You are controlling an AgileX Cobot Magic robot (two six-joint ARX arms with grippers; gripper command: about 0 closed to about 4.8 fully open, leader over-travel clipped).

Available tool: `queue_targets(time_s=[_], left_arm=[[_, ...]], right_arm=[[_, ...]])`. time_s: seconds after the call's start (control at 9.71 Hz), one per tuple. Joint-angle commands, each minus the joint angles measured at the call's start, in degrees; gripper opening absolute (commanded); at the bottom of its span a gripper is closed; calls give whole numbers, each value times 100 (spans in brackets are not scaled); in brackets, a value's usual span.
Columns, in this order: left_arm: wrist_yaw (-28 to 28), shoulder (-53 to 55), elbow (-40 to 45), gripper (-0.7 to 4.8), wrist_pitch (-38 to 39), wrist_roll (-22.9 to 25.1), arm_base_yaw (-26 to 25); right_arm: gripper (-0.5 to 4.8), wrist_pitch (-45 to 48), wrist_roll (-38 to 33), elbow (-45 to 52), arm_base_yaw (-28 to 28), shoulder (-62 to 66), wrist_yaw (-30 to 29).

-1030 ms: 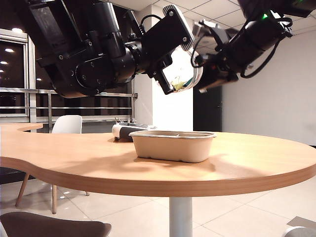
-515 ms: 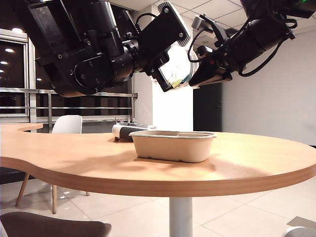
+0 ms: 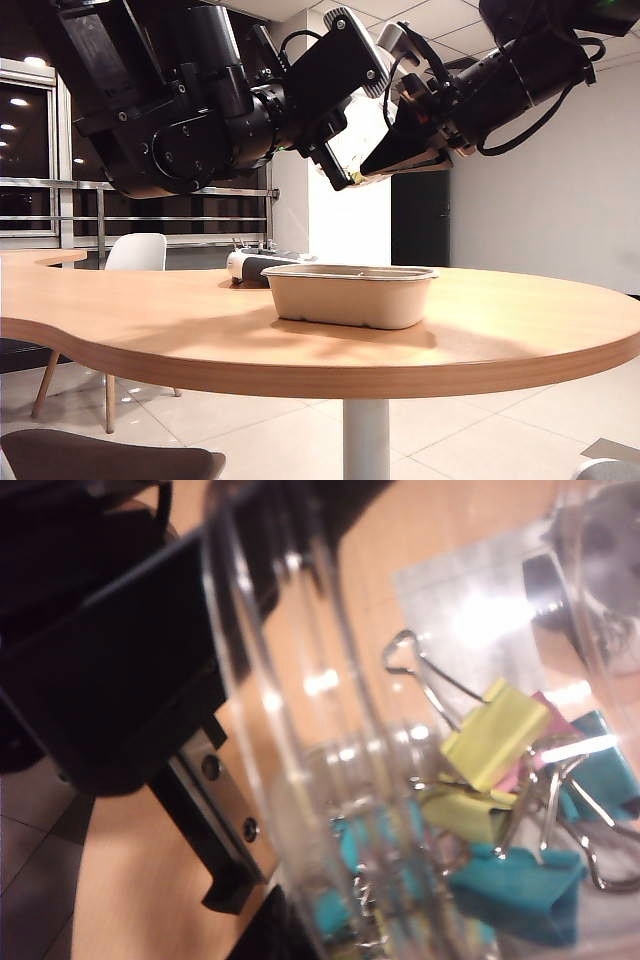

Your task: Pick up the box filled with clips, pour some clips from it into the rectangular paper box, and then put the clip box back on the table.

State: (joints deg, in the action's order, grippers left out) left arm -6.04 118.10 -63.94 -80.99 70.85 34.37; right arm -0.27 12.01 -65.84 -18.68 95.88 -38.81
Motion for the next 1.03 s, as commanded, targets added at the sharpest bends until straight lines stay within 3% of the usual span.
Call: queue_targets(time_s=[0.1,0.31,0.62,0.82,1.03], left_arm=[[-68,-20,-9,-6,-142,-37,2],[-66,-22,-17,-5,-195,-37,7],[-146,-20,-20,-6,-197,37,0],[-282,-20,-22,-5,-205,313,-13],[-479,-20,-22,-5,-208,603,-63]], right_arm=[[0,435,17,-22,-4,-46,726],[0,573,20,-22,-4,-46,1093],[0,546,20,-22,4,-46,1027],[0,284,20,-24,4,-48,584],[0,20,20,-24,4,-48,651]])
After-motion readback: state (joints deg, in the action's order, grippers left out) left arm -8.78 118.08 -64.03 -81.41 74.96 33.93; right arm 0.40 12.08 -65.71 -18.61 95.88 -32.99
